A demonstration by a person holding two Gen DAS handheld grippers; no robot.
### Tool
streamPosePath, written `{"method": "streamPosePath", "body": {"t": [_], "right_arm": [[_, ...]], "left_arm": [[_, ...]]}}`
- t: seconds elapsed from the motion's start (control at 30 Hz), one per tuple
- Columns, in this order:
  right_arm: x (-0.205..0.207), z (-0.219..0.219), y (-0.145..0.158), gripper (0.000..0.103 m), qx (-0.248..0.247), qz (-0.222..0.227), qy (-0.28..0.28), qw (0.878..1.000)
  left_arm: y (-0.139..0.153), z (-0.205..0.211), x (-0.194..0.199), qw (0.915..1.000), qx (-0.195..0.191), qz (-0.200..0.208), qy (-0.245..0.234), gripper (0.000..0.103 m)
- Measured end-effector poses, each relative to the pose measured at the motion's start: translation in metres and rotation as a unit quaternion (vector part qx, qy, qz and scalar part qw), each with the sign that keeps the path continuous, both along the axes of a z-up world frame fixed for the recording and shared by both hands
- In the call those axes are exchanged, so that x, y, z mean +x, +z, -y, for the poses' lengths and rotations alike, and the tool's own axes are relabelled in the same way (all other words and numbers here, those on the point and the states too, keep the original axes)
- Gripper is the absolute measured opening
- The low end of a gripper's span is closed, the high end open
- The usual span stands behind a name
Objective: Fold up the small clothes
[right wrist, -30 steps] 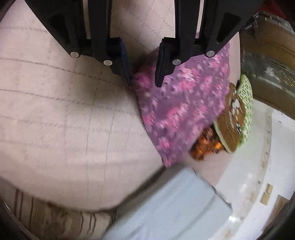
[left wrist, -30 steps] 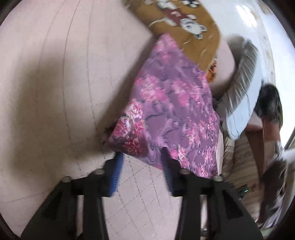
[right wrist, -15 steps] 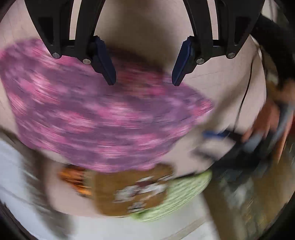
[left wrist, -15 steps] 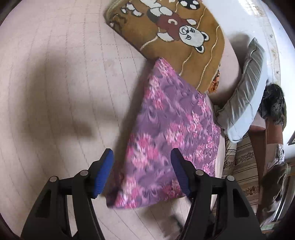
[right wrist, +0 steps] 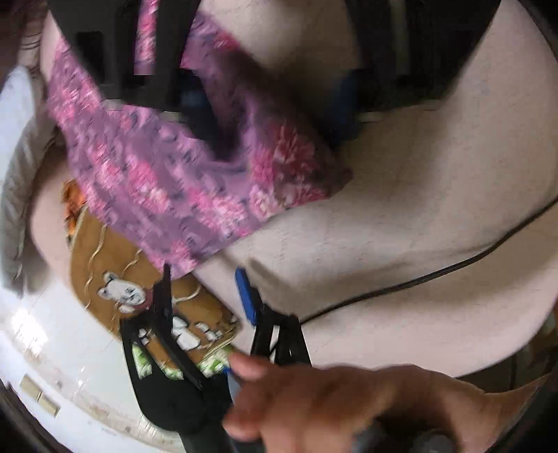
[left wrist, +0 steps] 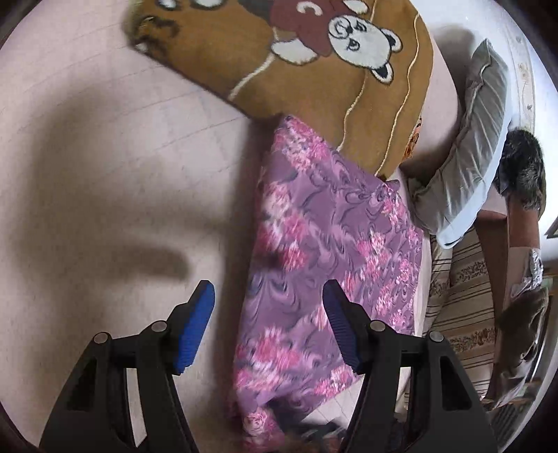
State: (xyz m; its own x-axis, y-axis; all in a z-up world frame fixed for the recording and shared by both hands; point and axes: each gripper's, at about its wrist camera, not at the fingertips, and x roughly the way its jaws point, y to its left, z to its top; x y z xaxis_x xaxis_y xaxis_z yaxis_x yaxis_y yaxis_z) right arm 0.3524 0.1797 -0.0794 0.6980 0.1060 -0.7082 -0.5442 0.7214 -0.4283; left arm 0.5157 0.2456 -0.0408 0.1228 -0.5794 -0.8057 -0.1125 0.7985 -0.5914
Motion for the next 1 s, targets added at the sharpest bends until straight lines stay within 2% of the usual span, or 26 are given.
{"method": "streamPosePath", "body": {"t": [0.03, 0.1, 0.2, 0.3, 0.37, 0.47, 0.53, 0.57, 0.6, 0.67, 0.83, 1.0], "right_arm": [[0.003, 0.000, 0.000, 0.005, -0.006, 0.006, -0.004, 1.000], [0.006, 0.008, 0.008, 0.005, 0.016, 0.024, -0.012, 1.000], [0.002, 0.021, 0.022, 0.005, 0.044, 0.060, -0.020, 0.997], [-0.002, 0.026, 0.034, 0.005, 0.061, 0.078, -0.016, 0.995], [0.000, 0.028, 0.038, 0.005, 0.070, 0.078, -0.015, 0.994], [-0.001, 0.031, 0.041, 0.005, 0.084, 0.072, -0.017, 0.994], [-0.003, 0.033, 0.041, 0.005, 0.090, 0.066, -0.020, 0.994], [-0.003, 0.034, 0.041, 0.005, 0.093, 0.065, -0.021, 0.993], [-0.002, 0.036, 0.042, 0.005, 0.098, 0.063, -0.022, 0.993], [-0.001, 0.041, 0.044, 0.005, 0.112, 0.057, -0.027, 0.992], [-0.002, 0.059, 0.056, 0.005, 0.156, 0.050, -0.045, 0.985], [-0.005, 0.096, 0.075, 0.005, 0.223, 0.040, -0.079, 0.971]], "left_arm": [[-0.001, 0.002, 0.005, 1.0000, 0.006, 0.000, -0.005, 0.064], [-0.005, 0.009, 0.014, 0.9998, 0.014, -0.002, -0.016, 0.064], [-0.010, 0.020, 0.021, 0.9992, 0.010, -0.006, -0.038, 0.064], [-0.018, 0.034, 0.026, 0.9986, 0.004, -0.020, -0.049, 0.064], [-0.022, 0.040, 0.026, 0.9986, -0.011, -0.026, -0.046, 0.064], [-0.015, 0.045, 0.025, 0.9990, -0.020, 0.000, -0.041, 0.063], [-0.007, 0.051, 0.025, 0.9984, 0.000, 0.020, -0.052, 0.041], [-0.003, 0.056, 0.023, 0.9975, 0.026, 0.028, -0.060, 0.019], [-0.001, 0.060, 0.023, 0.9968, 0.041, 0.030, -0.061, 0.010], [0.003, 0.058, 0.019, 0.9972, 0.045, 0.035, -0.048, 0.009], [0.028, 0.062, 0.006, 0.9974, 0.025, 0.063, -0.025, 0.008], [0.067, 0.086, -0.005, 0.9952, 0.019, 0.092, -0.027, 0.008]]}}
